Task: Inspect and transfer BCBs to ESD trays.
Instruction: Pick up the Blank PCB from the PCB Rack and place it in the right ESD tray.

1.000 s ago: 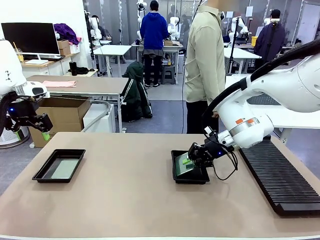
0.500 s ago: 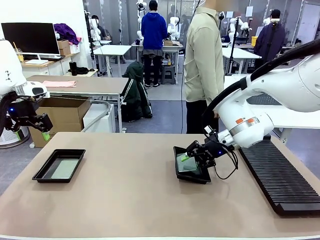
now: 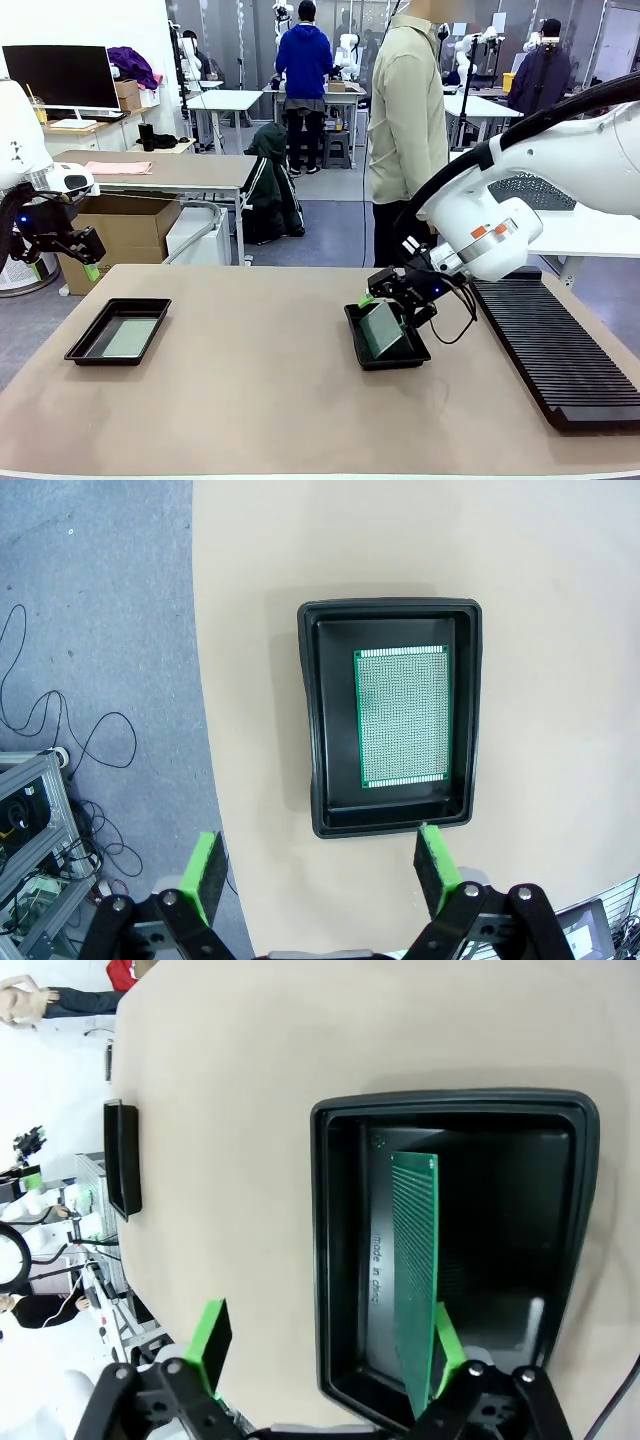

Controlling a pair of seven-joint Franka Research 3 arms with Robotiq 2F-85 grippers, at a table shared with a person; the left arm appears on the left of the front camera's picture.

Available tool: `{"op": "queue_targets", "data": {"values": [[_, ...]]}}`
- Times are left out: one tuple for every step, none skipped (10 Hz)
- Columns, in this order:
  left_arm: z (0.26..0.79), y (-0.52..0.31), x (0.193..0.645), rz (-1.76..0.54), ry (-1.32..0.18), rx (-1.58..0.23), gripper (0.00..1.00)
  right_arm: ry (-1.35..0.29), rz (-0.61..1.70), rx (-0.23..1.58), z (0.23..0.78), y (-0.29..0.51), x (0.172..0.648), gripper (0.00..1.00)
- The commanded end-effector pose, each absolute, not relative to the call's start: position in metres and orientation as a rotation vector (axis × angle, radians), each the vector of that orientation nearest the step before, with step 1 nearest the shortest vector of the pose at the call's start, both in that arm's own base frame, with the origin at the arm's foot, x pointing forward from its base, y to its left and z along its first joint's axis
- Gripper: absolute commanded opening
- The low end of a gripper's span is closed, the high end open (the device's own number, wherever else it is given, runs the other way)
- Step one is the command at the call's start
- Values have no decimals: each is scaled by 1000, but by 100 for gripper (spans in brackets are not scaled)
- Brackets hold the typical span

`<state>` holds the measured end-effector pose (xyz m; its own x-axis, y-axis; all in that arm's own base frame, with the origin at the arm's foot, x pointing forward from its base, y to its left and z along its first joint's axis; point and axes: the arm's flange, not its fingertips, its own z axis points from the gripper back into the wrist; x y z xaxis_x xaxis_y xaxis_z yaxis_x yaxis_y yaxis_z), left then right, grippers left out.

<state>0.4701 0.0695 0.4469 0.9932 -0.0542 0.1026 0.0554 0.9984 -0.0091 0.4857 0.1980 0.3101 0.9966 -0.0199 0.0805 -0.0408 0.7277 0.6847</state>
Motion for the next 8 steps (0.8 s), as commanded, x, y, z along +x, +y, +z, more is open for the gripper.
{"op": "queue_targets", "data": {"values": [[446,70,470,-53,-107,-10,100,-60,-13,662,324,207,490,98],[446,70,470,-53,-107,-10,100,-53,-23,608,332,210,492,98],[446,70,470,-53,-107,-10,100,-53,-27,577,339,214,494,98],[446,70,470,-53,-107,-10,100,-45,-40,527,347,216,494,98],[446,70,470,-53,-107,-10,100,-37,-55,474,354,217,493,98],[446,70,470,-53,-107,-10,100,-23,-63,423,361,221,493,98],[446,70,470,-53,-107,-10,100,-13,-67,386,365,223,494,98],[446,70,470,-53,-107,-10,100,-6,-69,358,369,224,494,98]]}}
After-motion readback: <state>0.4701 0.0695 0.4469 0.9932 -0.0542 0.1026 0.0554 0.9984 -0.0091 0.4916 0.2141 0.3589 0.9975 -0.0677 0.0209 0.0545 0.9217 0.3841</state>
